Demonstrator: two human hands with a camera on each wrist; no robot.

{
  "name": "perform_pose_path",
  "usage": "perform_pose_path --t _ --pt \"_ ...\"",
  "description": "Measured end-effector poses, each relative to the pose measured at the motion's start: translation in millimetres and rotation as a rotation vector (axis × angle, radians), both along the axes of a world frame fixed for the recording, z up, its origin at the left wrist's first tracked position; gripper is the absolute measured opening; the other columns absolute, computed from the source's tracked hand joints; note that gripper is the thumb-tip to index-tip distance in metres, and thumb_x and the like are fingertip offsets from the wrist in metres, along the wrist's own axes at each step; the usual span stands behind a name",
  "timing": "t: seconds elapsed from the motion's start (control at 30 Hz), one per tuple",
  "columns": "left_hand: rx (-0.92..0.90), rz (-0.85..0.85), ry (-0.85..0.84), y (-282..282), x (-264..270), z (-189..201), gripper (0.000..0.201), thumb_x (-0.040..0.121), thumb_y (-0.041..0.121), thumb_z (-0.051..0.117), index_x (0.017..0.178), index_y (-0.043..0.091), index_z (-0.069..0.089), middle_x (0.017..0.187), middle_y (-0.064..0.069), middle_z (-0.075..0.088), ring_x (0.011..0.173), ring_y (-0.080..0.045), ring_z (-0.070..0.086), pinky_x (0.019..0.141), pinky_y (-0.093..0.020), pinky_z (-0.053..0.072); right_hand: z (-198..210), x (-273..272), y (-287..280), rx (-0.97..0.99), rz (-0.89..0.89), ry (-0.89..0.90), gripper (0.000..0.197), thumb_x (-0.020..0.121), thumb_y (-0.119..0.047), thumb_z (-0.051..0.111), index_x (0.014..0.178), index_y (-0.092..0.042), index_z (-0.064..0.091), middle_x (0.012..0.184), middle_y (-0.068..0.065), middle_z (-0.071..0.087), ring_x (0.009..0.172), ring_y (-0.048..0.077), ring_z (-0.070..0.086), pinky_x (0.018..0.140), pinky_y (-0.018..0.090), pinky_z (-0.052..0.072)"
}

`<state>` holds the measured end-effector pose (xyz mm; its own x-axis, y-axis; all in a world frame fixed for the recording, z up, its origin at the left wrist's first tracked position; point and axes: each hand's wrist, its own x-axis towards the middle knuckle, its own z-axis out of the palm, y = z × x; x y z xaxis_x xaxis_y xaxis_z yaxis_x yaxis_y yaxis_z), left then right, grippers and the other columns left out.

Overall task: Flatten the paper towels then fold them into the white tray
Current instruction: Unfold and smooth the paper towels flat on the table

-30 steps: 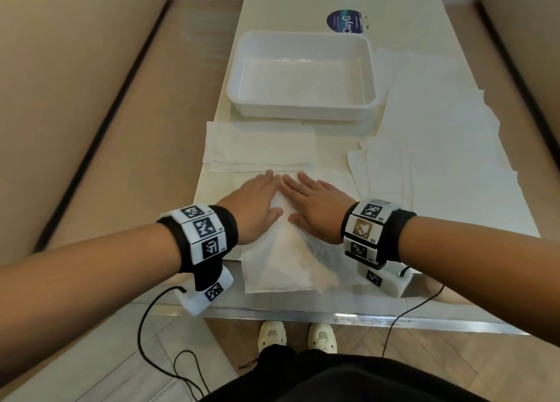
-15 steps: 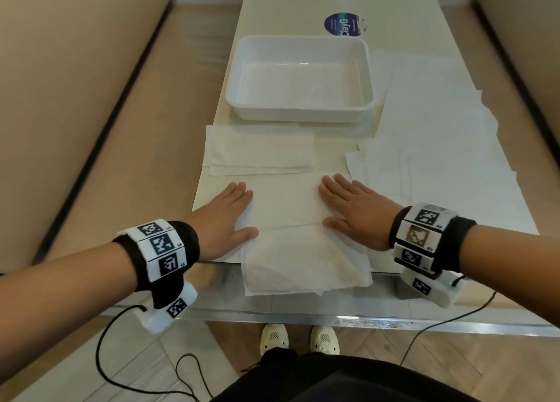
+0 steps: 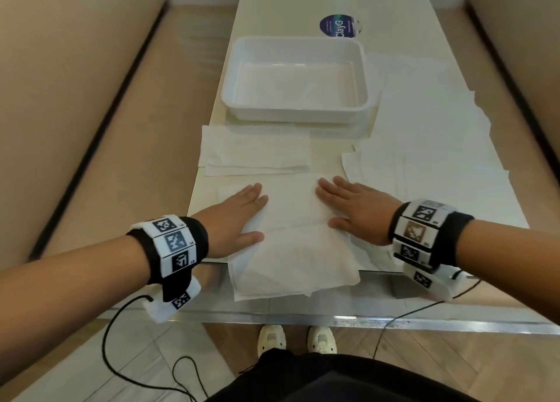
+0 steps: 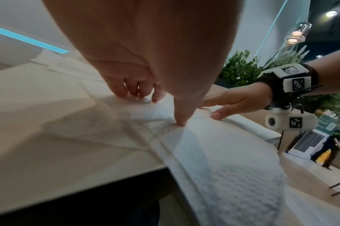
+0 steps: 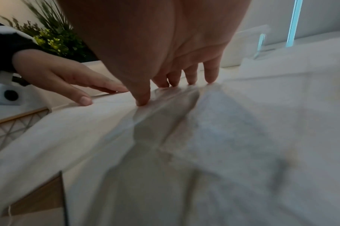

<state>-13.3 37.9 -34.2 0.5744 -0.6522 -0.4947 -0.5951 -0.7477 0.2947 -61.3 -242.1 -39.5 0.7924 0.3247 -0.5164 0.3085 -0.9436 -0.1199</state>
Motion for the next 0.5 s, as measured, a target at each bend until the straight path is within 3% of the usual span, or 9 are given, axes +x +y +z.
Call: perform_pose_path --t 0.07,0.13,0.2,0.27,0.33,0.5 --pt "-0.057 -0.015 -0.051 2.7 -0.6 0.5 0.072 0.096 0.048 0.047 0.154 0.025 0.012 0.162 0.001 -0.008 0.148 -0.013 -0.003 0.115 -0.022 0.005 0.8 -2.2 -5.1 0.0 -0.028 -0.004 0.069 0.101 -0.045 0.031 0.151 -0.023 -0.01 0.159 -0.004 -0.016 0.147 0.018 -0.008 0.121 0.036 0.005" --pt "-0.131 -0.046 -0.14 -2.8 -1.8 3.7 0.059 0.093 0.046 0.054 0.145 0.027 0.035 0.16 0.002 0.013 0.144 -0.018 0.02 0.112 -0.029 0.025 5.5 -4.2 -1.5 0.069 -0.064 -0.063 0.07 0.098 -0.044 0.04 0.153 -0.02 0.004 0.161 -0.002 -0.004 0.148 0.019 0.003 0.12 0.035 0.012" --pt "-0.144 -0.077 -0.196 -13.5 -2.3 8.5 0.043 0.093 0.044 0.055 0.131 0.025 0.051 0.148 0.003 0.035 0.128 -0.019 0.039 0.1 -0.031 0.04 13.8 -8.8 4.8 0.184 -0.03 -0.161 0.059 0.093 -0.043 0.052 0.145 -0.02 0.035 0.153 0.0 0.029 0.138 0.02 0.029 0.112 0.036 0.03" --pt "-0.099 -0.09 -0.211 -22.5 -1.1 10.7 0.035 0.094 0.043 0.053 0.122 0.022 0.057 0.132 0.003 0.048 0.112 -0.019 0.049 0.092 -0.032 0.043 21.1 -16.1 11.6 0.257 0.053 -0.161 0.042 0.087 -0.043 0.061 0.124 -0.025 0.053 0.128 -0.005 0.05 0.115 0.015 0.044 0.095 0.034 0.043" --pt "-0.047 -0.11 -0.223 -26.9 0.1 10.9 0.033 0.095 0.043 0.05 0.118 0.021 0.059 0.124 0.002 0.053 0.105 -0.02 0.051 0.089 -0.033 0.043 22.6 -25.4 15.9 0.261 0.111 -0.069 0.039 0.082 -0.046 0.065 0.115 -0.027 0.056 0.117 -0.008 0.051 0.106 0.012 0.043 0.087 0.033 0.046" --pt "0.036 -0.151 -0.244 -33.7 -1.9 13.7 0.029 0.097 0.036 0.043 0.108 0.018 0.063 0.115 0.001 0.057 0.094 -0.021 0.059 0.083 -0.035 0.047 18.0 -33.9 11.2 0.253 0.086 -0.006 0.049 0.077 -0.049 0.069 0.119 -0.028 0.056 0.121 -0.009 0.046 0.112 0.011 0.04 0.086 0.034 0.047"
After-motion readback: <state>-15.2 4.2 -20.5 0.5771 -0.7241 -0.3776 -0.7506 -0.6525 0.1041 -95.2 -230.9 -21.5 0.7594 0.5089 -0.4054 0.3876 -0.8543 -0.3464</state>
